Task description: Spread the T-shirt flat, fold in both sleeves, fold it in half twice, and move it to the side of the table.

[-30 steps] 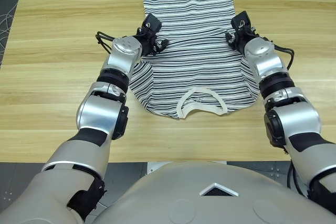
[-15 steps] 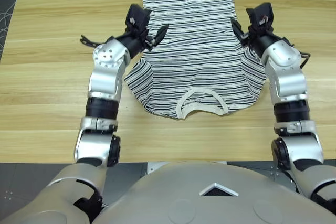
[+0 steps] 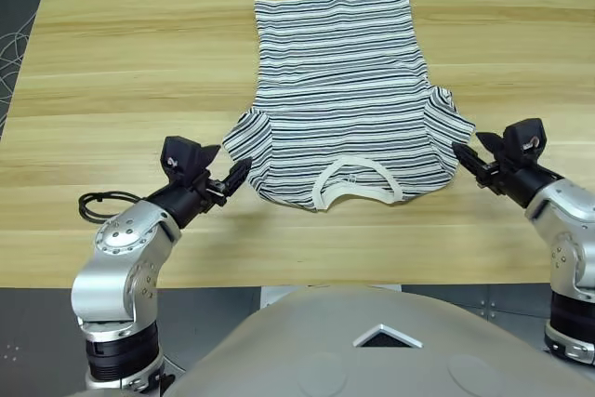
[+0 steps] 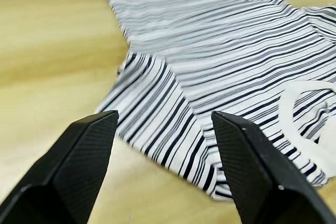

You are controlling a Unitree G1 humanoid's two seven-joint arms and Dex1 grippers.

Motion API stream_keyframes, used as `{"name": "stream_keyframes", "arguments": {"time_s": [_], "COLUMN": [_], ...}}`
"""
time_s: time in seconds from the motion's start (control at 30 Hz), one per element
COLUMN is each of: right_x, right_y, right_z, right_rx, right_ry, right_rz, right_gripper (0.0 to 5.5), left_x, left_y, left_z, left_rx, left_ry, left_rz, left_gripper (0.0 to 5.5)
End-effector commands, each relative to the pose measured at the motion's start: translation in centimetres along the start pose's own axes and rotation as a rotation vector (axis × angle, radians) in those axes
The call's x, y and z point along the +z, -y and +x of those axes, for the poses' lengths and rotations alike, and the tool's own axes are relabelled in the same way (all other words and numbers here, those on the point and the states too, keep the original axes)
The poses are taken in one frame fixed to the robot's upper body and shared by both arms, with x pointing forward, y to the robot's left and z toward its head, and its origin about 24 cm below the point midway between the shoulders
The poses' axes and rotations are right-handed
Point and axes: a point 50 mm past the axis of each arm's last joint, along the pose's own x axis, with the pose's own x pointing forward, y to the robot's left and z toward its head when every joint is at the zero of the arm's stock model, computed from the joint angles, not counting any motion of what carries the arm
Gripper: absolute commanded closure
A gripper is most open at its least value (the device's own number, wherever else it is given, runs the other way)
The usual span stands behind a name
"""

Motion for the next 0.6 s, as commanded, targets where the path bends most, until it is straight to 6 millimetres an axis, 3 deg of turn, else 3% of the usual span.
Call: {"name": "stream_keyframes", "arguments": {"time_s": [0.03,0.13,0.27,0.6], "right_x": [-0.6,-0.5,0.1,7.7], "right_y": [1.3,1.8,1.1,-0.3], "right_z": [0.6,0.9,1.0,-1.0], "right_rx": [-0.167,-0.267,-0.274,-0.363], "right_ry": [-0.058,-0.038,0.019,0.629], "right_rz": [0.19,0.305,0.295,-0.107], "right_gripper": [3.02,3.02,3.02,3.02], "left_x": [-1.1,-1.5,-1.9,-2.3], "left_y": [-0.9,-1.9,-2.0,-0.1], "left_z": [0.2,0.5,1.6,4.8], "left_rx": [0.132,0.251,0.287,0.212], "left_ry": [-0.045,-0.03,-0.032,-0.055], "left_rz": [-0.209,-0.36,-0.498,-0.625], "left_gripper": [2.21,2.21,2.21,2.21]}}
